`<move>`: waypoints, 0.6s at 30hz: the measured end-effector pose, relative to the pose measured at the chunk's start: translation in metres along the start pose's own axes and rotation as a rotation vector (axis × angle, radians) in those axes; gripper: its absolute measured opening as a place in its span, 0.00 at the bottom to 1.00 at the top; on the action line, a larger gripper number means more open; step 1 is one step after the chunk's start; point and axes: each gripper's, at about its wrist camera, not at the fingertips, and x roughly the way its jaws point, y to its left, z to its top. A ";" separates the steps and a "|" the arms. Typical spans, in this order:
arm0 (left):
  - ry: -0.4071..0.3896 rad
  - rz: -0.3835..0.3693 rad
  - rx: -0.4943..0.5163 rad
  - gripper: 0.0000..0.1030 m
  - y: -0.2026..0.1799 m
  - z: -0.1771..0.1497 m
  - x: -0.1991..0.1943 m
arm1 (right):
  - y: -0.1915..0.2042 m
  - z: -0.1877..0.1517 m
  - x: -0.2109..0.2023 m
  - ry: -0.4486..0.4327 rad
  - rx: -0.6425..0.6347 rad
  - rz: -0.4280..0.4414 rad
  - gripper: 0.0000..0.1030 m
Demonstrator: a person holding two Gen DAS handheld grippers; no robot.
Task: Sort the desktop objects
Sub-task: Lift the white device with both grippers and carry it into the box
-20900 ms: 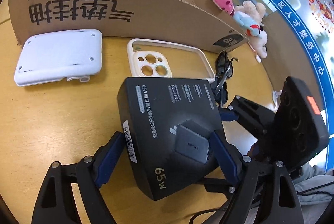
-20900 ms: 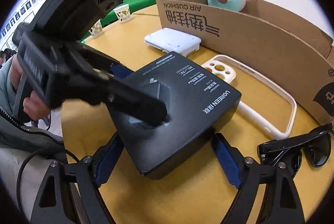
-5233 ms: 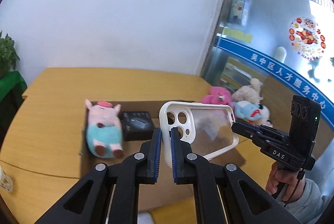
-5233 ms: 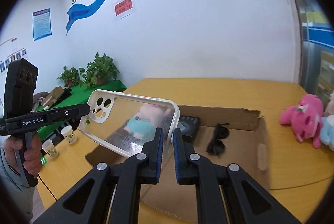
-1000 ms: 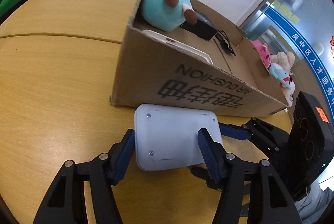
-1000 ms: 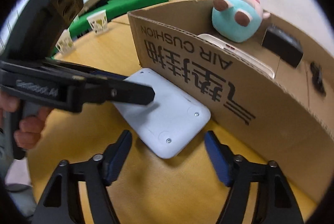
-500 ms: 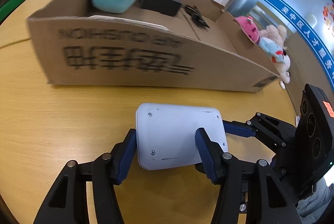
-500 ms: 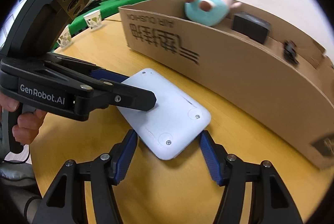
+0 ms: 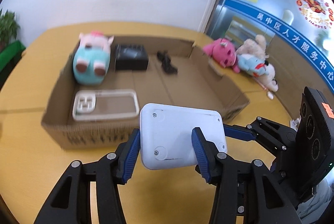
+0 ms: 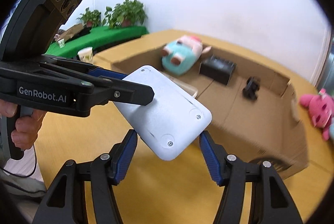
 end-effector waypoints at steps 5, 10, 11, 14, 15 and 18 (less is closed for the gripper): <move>-0.069 -0.019 0.023 0.46 -0.005 0.044 0.000 | -0.018 0.036 -0.006 -0.050 -0.052 -0.057 0.60; -0.090 -0.040 0.025 0.46 0.002 0.095 0.021 | -0.046 0.071 0.005 -0.064 -0.071 -0.091 0.60; -0.090 -0.037 0.025 0.46 0.004 0.102 0.025 | -0.055 0.080 0.012 -0.063 -0.070 -0.087 0.60; -0.061 -0.031 0.026 0.45 0.013 0.124 0.047 | -0.075 0.099 0.027 -0.053 -0.064 -0.075 0.58; -0.040 -0.044 0.021 0.44 0.017 0.128 0.056 | -0.085 0.106 0.034 -0.047 -0.052 -0.068 0.58; 0.051 -0.094 -0.014 0.35 0.031 0.136 0.091 | -0.111 0.121 0.056 -0.020 -0.033 -0.052 0.58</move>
